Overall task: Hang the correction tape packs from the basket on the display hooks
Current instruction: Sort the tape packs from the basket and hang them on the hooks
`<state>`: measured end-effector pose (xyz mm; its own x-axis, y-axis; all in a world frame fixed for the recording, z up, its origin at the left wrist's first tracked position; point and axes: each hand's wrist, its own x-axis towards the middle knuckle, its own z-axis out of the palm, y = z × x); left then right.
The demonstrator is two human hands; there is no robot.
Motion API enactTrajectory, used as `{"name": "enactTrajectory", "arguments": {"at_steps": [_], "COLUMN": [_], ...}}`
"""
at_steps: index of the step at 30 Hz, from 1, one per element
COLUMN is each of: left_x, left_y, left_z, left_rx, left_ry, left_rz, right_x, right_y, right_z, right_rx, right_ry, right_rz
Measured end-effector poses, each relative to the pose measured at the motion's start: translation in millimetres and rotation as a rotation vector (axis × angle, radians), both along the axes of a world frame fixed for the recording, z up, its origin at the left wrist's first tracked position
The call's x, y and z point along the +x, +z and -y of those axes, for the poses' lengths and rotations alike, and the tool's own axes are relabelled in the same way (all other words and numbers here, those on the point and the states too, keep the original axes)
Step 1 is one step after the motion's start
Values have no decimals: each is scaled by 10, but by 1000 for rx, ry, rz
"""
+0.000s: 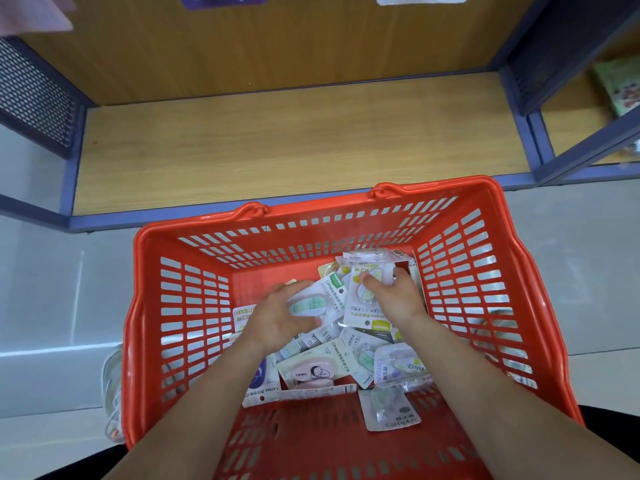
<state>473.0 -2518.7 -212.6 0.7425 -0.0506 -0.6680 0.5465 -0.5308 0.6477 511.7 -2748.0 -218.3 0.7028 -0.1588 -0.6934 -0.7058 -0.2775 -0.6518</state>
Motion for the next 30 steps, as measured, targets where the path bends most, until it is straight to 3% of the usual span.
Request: {"name": "enactTrajectory", "arguments": {"at_steps": [8, 11, 15, 21, 26, 30], "left_x": [35, 43, 25, -36, -57, -271], "left_y": [21, 112, 399, 1239, 2253, 2943], "left_z": [-8, -67, -170, -283, -290, -321], "left_rx": [-82, -34, 25, 114, 24, 38], "left_ry": [-70, -221, -220, -201, -155, 12], "left_rz": [-48, -72, -55, 82, 185, 355], "right_x": [22, -52, -215, -258, -194, -289], "right_y": [121, 203, 471, 1163, 2075, 2862], "right_z": [-10, 39, 162, 296, 343, 393], "right_rx": [160, 180, 229, 247, 165, 186], "right_ry": [-66, 44, 151, 227, 370, 460], "right_rz": [-7, -25, -30, 119, 260, 372]}}
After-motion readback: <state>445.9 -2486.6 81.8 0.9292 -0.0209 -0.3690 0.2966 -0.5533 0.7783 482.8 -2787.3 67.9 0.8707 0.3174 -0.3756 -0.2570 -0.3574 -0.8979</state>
